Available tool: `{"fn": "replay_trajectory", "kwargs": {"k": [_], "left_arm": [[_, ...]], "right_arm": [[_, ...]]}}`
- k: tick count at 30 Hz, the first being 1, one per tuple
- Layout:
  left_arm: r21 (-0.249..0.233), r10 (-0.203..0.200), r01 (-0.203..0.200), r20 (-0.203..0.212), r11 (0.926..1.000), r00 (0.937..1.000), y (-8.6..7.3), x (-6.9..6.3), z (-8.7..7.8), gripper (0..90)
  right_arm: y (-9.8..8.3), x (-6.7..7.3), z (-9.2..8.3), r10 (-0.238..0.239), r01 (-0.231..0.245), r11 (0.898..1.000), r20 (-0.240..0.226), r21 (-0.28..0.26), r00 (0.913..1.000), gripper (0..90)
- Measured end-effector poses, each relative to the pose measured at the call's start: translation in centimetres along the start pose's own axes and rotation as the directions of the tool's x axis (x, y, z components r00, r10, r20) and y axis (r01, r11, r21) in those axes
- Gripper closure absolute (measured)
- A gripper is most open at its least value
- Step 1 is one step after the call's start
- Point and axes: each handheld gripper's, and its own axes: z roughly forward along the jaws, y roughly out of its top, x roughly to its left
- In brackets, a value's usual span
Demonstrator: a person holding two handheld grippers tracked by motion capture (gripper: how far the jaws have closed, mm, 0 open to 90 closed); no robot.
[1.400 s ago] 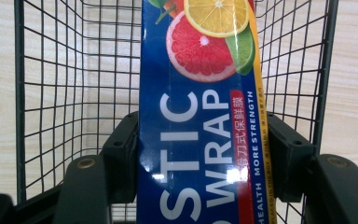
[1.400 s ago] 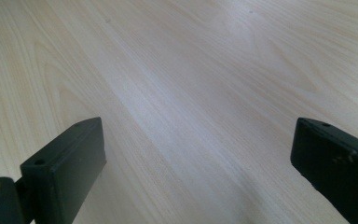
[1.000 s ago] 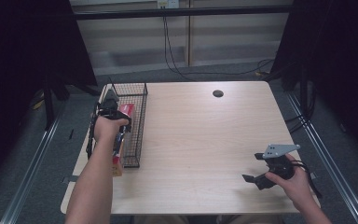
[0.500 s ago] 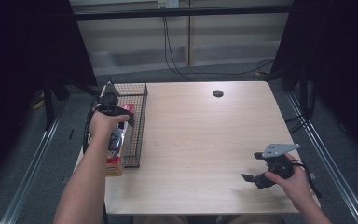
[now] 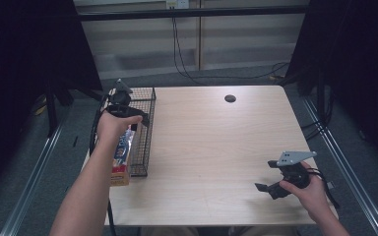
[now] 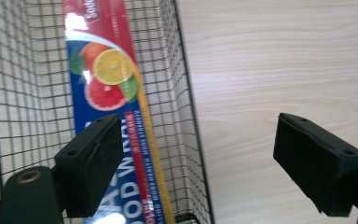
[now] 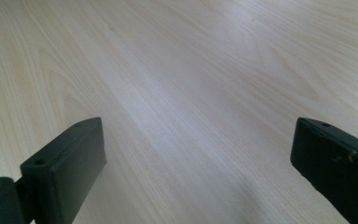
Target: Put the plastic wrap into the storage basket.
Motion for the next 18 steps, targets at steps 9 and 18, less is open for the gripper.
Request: {"fn": "replay_trajectory", "kwargs": {"k": [9,18], "left_arm": [[-0.021,0.078,-0.076,0.065,0.9969,0.9949,-0.1,-2.1,-0.1,15.4],[-0.046,0.14,-0.135,0.114,0.9897,0.9836,-0.3,-4.4,0.2,15.0]], "right_arm": [[0.0,0.0,0.0,-0.001,0.001,1.0,-0.004,-0.001,1.0,2.8],[0.0,0.0,0.0,-0.002,0.002,1.0,0.002,0.0,1.0,2.8]]}}
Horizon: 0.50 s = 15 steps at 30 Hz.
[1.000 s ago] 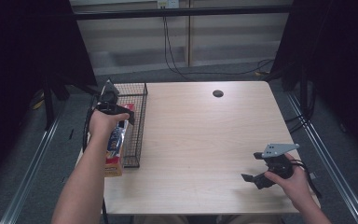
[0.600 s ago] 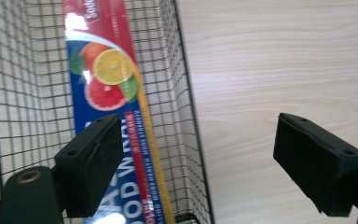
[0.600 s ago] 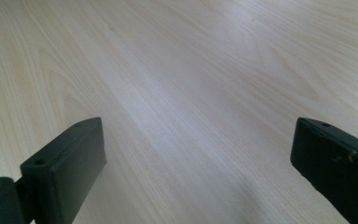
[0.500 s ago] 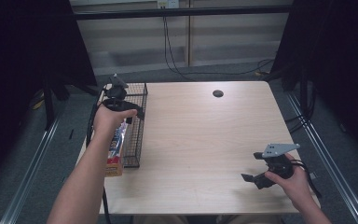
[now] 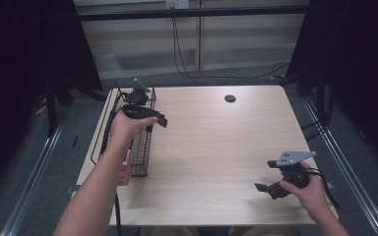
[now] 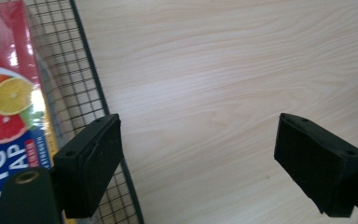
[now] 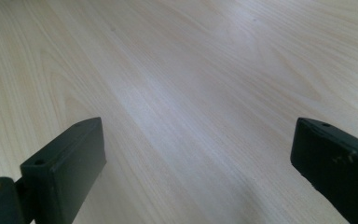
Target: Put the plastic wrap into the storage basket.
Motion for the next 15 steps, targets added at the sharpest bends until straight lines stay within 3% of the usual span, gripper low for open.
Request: {"fn": "replay_trajectory", "kwargs": {"k": [15], "left_arm": [[-0.01,0.077,-0.077,0.041,0.997,0.9962,-0.5,-2.2,1.3,13.4]], "right_arm": [[0.0,0.0,-0.1,-0.001,0.001,1.0,-0.01,0.0,0.9999,2.8]]}}
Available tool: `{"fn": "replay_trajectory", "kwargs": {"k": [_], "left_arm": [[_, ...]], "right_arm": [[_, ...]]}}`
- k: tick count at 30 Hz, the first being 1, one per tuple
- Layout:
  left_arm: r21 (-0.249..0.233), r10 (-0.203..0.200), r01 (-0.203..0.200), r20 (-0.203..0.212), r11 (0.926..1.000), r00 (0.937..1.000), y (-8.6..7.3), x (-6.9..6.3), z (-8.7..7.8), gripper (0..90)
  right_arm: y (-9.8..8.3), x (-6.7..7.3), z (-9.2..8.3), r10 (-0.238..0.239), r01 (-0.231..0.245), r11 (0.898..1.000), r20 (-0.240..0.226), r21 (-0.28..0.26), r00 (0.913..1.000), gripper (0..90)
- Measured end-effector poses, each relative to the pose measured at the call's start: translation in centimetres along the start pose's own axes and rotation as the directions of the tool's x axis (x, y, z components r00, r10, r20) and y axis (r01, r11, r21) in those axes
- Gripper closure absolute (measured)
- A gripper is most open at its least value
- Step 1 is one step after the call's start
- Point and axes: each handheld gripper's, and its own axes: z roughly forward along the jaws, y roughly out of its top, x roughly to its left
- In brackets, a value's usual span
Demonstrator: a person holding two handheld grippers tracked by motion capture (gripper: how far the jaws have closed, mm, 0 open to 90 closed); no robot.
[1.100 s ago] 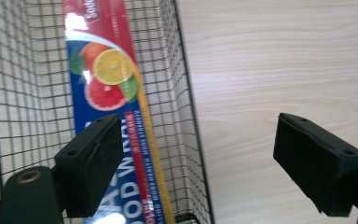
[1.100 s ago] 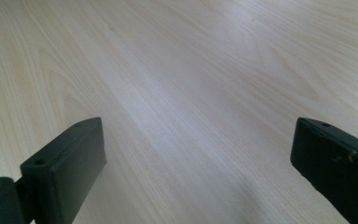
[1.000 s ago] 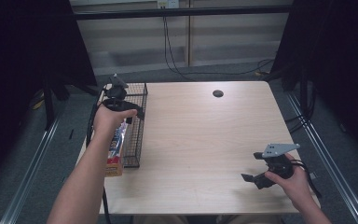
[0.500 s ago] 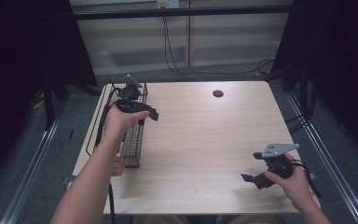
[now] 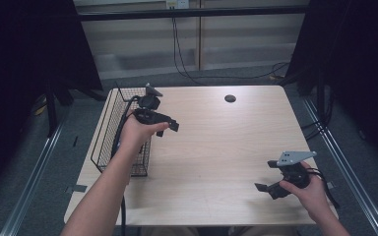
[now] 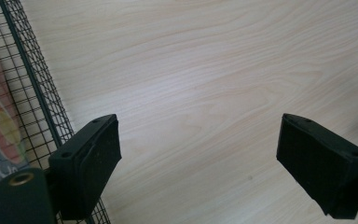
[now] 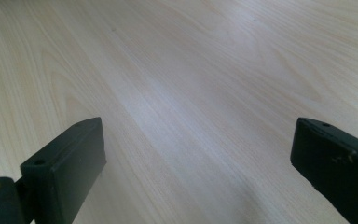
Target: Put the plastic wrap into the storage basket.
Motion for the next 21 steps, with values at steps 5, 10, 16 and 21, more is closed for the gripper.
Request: {"fn": "replay_trajectory", "kwargs": {"k": [5,10,16,21], "left_arm": [[0.01,0.02,-0.02,0.008,0.9997,0.9998,-0.3,-0.4,0.6,13.1],[0.011,0.03,-0.03,0.021,0.9995,0.9993,-0.7,-0.8,1.1,13.0],[0.009,0.047,-0.047,0.03,0.9989,0.9985,-0.9,-1.3,1.5,13.0],[0.015,0.083,-0.084,0.041,0.9964,0.9957,-1.4,-2.1,2.2,12.6]], "right_arm": [[0.0,0.1,0.0,0.0,0.0,1.0,0.002,0.003,1.0,2.9],[0.0,0.0,0.0,-0.001,0.001,1.0,0.003,0.002,1.0,2.9],[0.0,0.1,0.0,-0.001,0.001,1.0,0.0,0.002,1.0,2.9],[0.0,0.1,0.0,-0.005,0.005,1.0,0.001,0.003,1.0,2.9]]}}
